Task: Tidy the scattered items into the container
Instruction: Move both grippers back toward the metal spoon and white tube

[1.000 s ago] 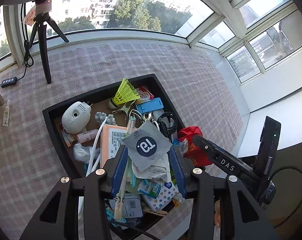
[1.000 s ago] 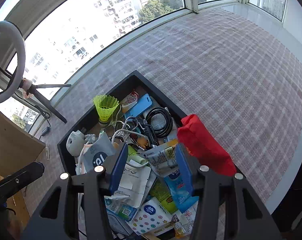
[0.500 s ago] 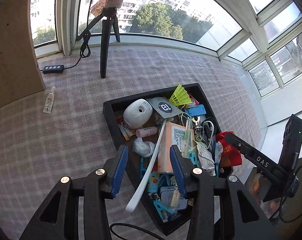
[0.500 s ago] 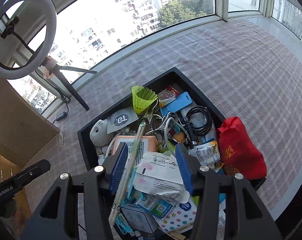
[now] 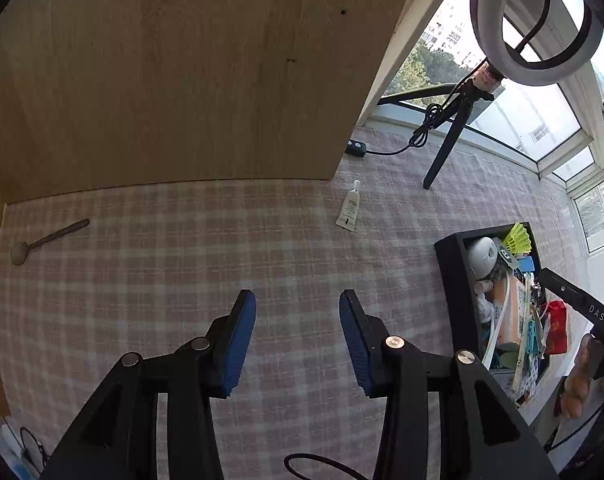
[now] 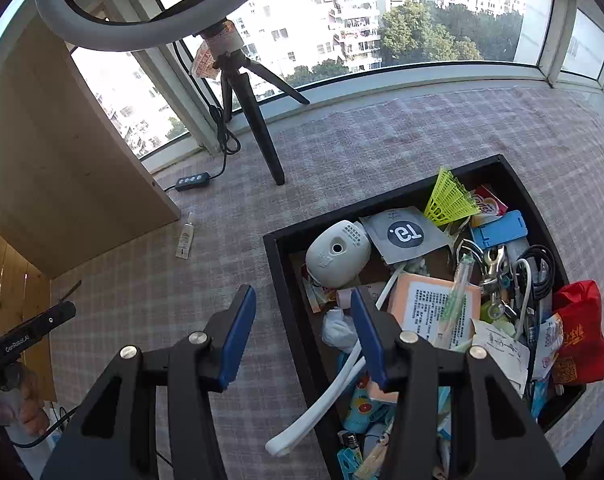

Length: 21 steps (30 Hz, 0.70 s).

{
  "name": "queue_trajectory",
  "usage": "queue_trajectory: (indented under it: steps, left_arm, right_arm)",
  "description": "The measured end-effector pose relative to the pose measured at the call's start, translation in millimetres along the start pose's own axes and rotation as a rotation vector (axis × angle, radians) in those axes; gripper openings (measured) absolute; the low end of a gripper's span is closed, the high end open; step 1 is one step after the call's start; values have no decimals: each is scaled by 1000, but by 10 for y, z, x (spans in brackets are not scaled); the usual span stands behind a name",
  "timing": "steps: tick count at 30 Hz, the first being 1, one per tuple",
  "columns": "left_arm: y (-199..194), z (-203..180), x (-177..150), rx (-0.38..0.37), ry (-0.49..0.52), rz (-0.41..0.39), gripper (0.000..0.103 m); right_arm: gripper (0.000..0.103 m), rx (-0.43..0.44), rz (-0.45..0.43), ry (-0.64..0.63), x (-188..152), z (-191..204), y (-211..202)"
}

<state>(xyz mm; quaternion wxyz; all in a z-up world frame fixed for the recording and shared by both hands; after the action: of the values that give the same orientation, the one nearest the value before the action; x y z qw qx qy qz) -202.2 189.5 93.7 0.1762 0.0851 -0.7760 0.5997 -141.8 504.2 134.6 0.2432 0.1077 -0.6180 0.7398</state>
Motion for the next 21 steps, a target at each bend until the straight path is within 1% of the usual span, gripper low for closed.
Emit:
queue_trajectory:
  steps: [6, 10, 12, 14, 17, 19, 21]
  left_arm:
    - [-6, 1045, 7, 82, -20, 13, 41]
    - [-37, 1592, 49, 102, -20, 14, 41]
    - [-21, 1799, 78, 108, 0, 26, 42]
    - [31, 1994, 102, 112, 26, 55, 42]
    - [137, 2276, 153, 151, 76, 89, 44]
    - [252, 2409, 199, 157, 90, 120, 45]
    - [343, 2551, 254, 182, 103, 133, 46]
  right_arm:
    - [49, 15, 31, -64, 78, 571, 262]
    - [49, 19, 54, -98, 101, 910, 458]
    - [49, 21, 69, -111, 120, 1059, 567]
    - [49, 29, 83, -122, 153, 1209, 683]
    - [49, 31, 103, -133, 208, 1397, 854]
    - [49, 33, 118, -139, 237, 1513, 963]
    - [49, 37, 133, -143, 271, 1608, 1067]
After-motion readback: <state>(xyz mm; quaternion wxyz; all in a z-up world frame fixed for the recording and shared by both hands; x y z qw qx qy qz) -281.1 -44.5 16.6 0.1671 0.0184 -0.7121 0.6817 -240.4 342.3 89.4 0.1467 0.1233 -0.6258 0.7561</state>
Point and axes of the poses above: each gripper's, at about its wrist camera, not at the fingertips, and y roughly the way its jaws point, z to its left, x to its top, the point moved 9 cm from there along y, roughly the way its jaws point, and after that the axes turned 3 degrees about -z, right-handed, at the moved point
